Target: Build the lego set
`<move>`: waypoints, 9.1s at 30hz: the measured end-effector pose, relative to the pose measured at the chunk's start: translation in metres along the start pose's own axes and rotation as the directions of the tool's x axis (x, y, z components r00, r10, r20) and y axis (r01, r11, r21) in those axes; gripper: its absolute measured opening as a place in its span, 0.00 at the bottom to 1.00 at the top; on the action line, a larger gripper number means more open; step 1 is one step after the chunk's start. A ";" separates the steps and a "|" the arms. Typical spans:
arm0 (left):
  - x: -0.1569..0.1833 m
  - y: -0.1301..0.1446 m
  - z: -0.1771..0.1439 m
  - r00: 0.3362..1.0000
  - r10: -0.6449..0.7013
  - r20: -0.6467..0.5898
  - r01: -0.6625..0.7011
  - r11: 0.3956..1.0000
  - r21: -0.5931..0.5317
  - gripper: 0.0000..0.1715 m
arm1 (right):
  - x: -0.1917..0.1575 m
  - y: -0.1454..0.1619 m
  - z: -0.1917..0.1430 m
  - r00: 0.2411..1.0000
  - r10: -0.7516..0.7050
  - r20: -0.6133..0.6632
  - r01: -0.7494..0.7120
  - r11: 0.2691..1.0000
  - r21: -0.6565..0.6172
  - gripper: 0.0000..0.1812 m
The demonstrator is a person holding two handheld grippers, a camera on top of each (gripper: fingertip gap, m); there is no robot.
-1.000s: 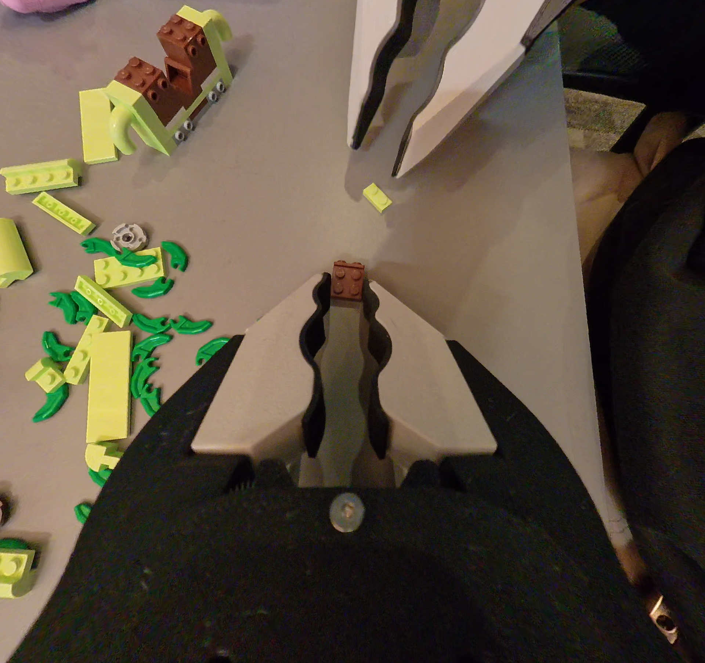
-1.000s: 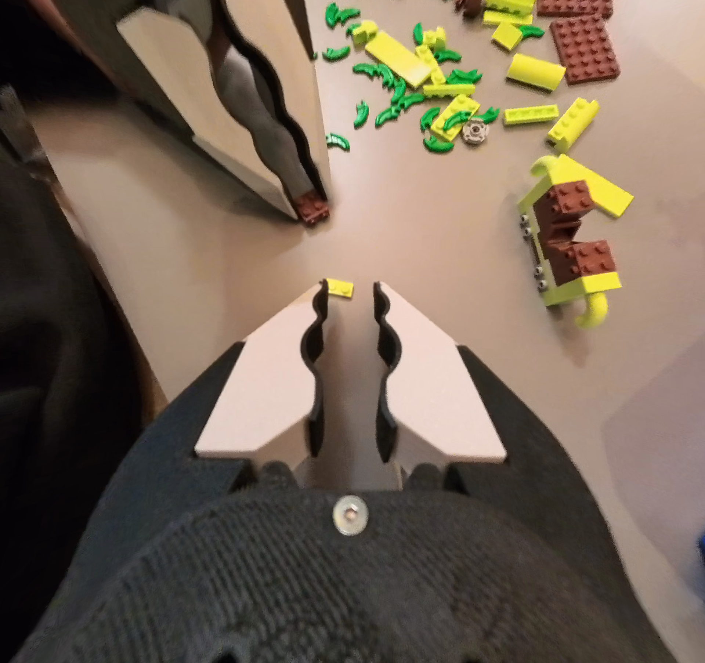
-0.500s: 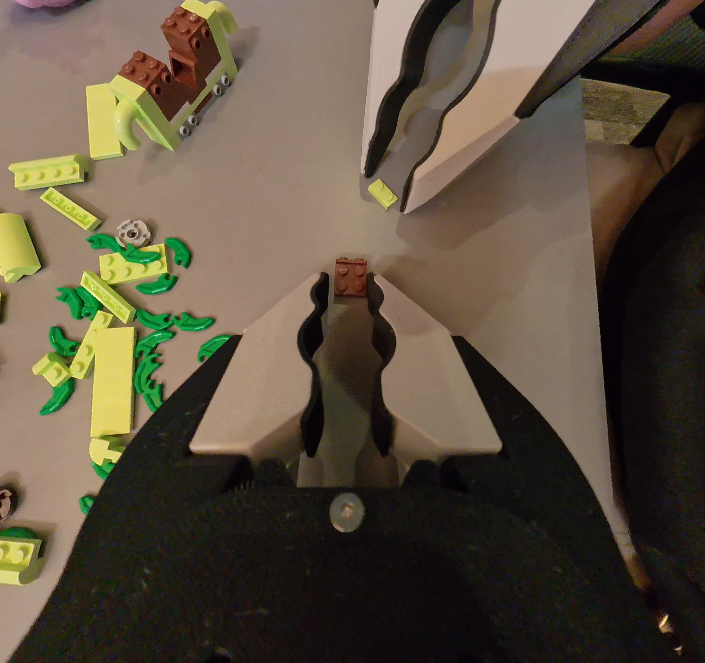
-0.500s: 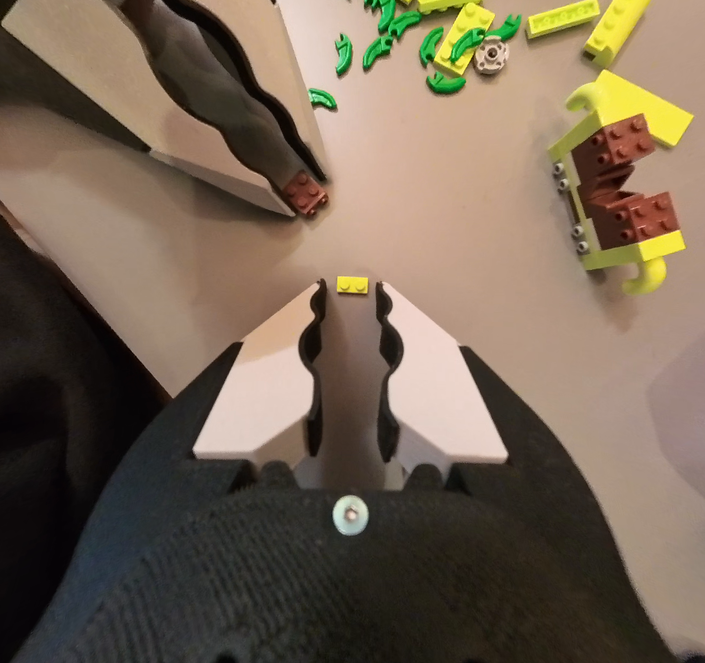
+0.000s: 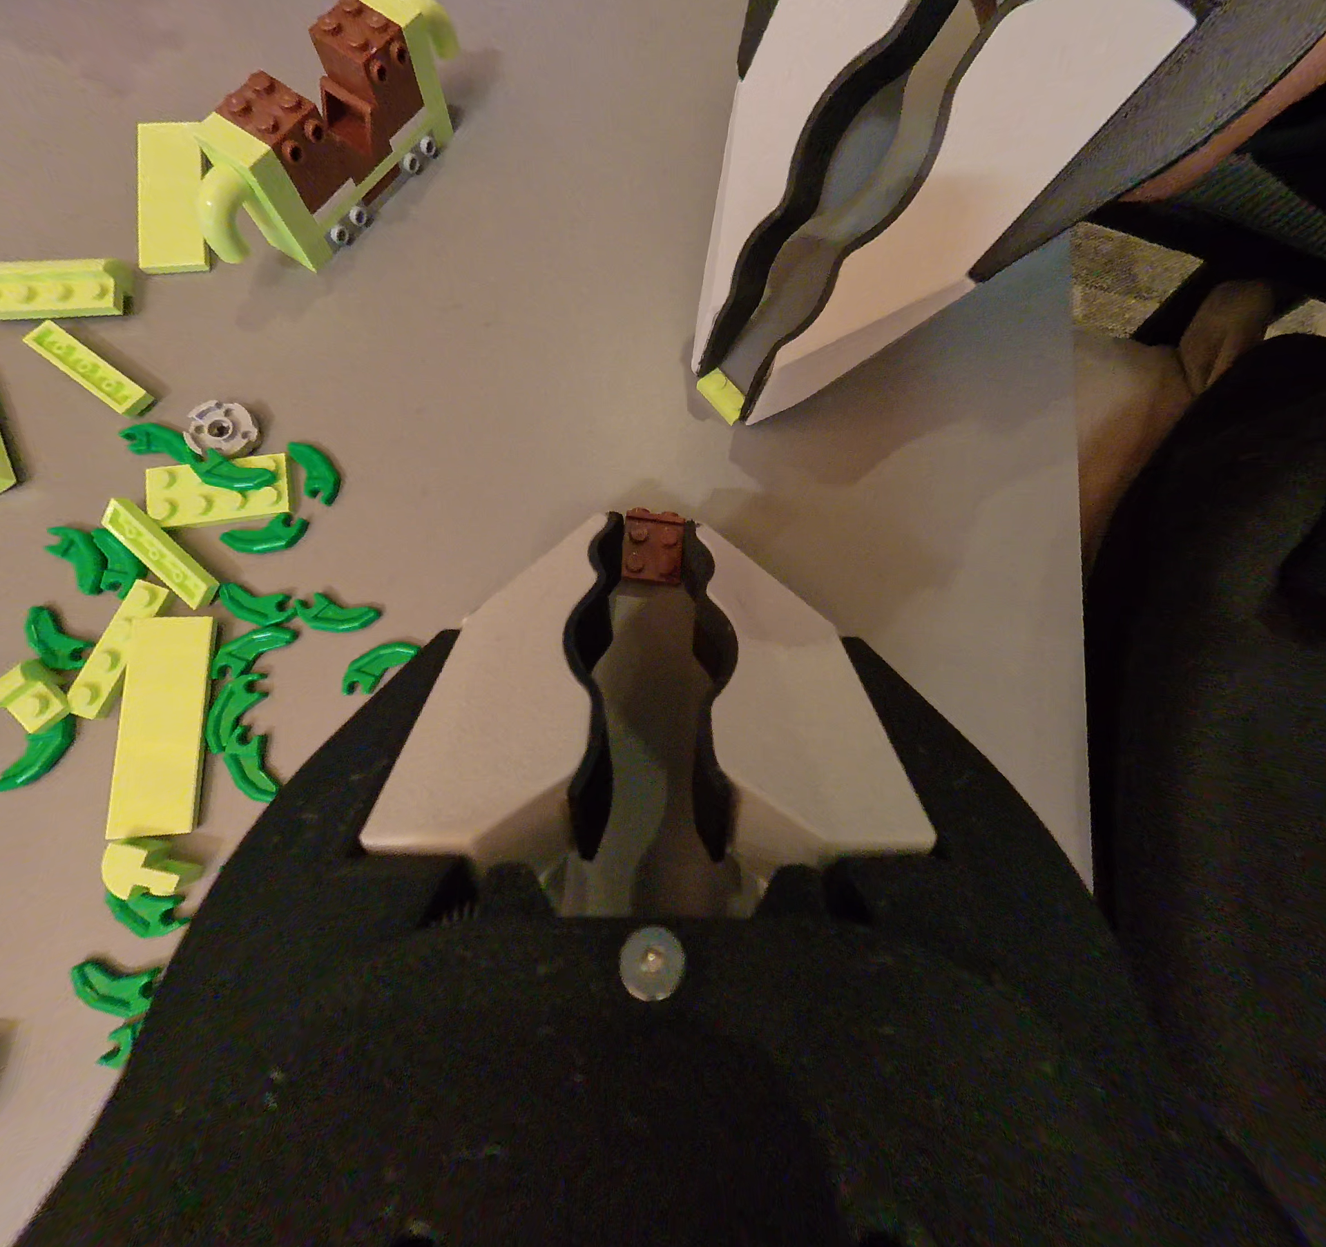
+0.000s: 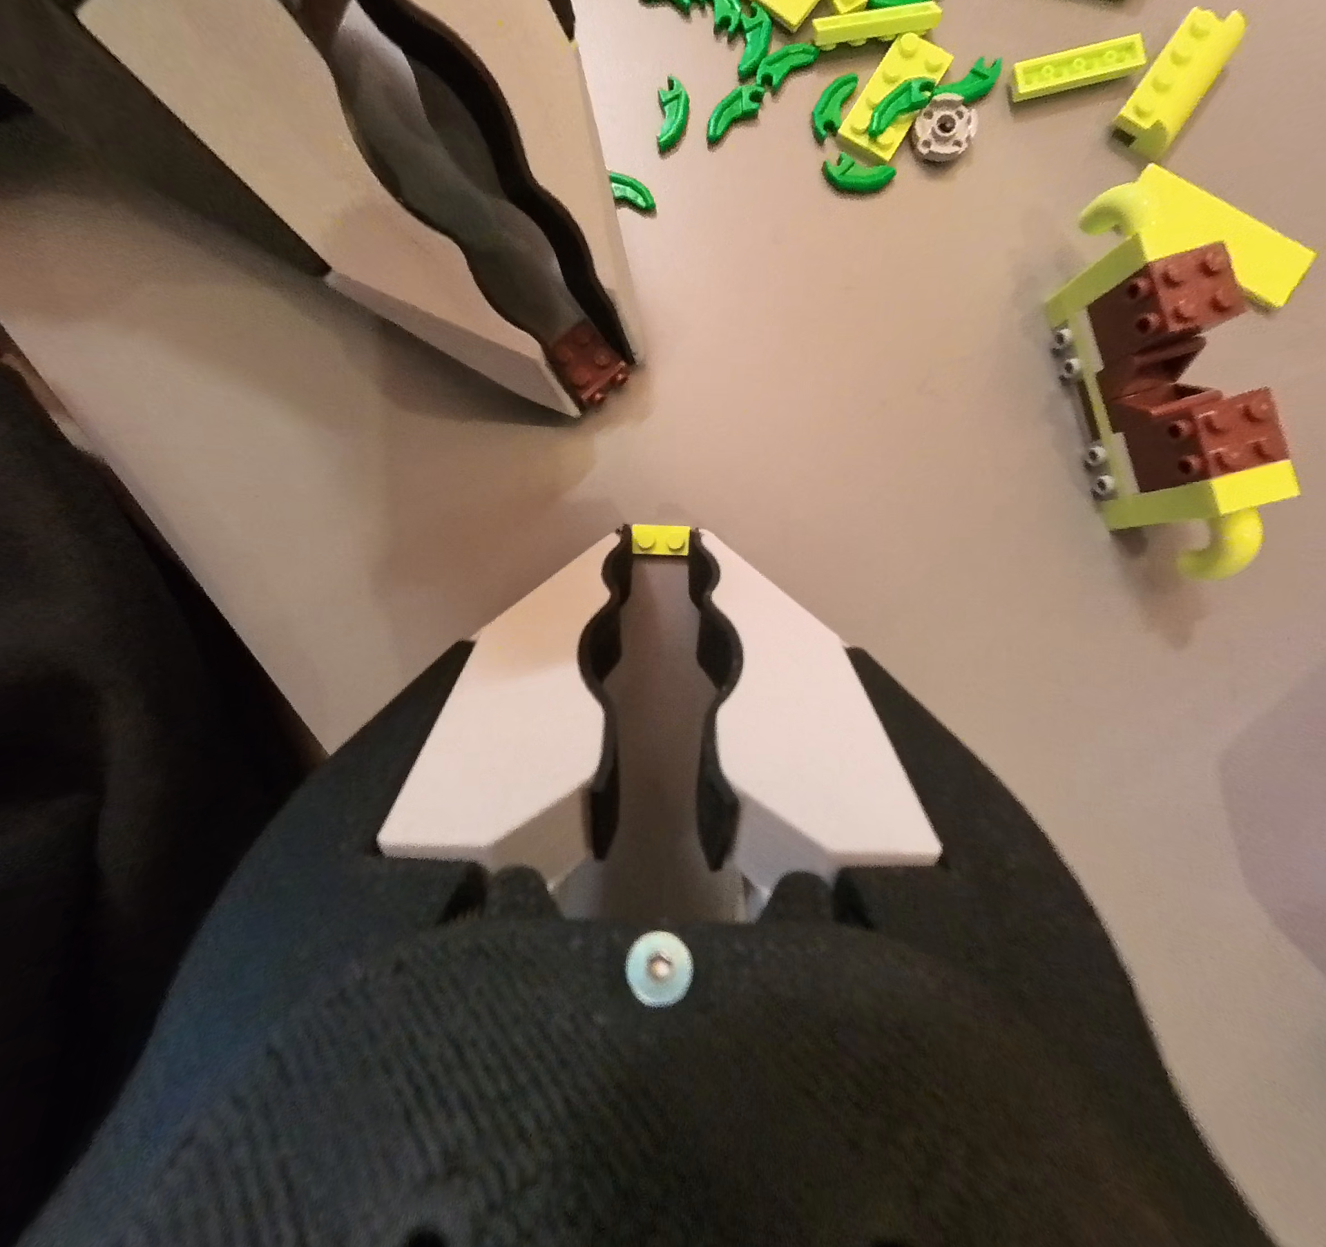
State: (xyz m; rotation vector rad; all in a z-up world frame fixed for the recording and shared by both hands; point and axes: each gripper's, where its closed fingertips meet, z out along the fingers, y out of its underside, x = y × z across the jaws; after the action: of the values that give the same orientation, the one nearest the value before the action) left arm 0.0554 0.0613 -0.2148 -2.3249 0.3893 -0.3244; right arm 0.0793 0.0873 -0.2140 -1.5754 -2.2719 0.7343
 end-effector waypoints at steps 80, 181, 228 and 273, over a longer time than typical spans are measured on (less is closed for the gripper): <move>0.053 -0.063 -0.055 0.815 -0.117 -0.568 0.407 0.813 0.416 0.07 | -0.048 -0.055 -0.067 0.850 -0.184 0.494 -0.186 0.772 0.608 0.07; 0.021 -0.010 -0.013 0.997 -0.062 -0.040 0.067 0.991 0.118 0.16 | -0.007 0.022 -0.017 0.962 -0.208 0.175 0.208 0.978 0.021 0.15; 0.062 -0.060 -0.046 0.984 0.172 -0.047 -0.134 0.886 0.444 0.09 | -0.054 -0.041 -0.066 0.400 0.195 0.895 -0.597 0.797 0.093 0.03; 0.027 -0.078 -0.050 0.627 -0.423 -0.655 0.764 0.501 0.407 0.00 | -0.014 -0.062 -0.063 0.798 -0.338 -0.500 0.557 0.730 0.396 0.10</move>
State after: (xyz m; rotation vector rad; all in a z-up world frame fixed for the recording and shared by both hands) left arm 0.0768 0.0724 -0.1215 -1.5364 -0.3583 -1.2150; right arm 0.0671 0.0726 -0.1259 -0.7613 -1.8185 0.7288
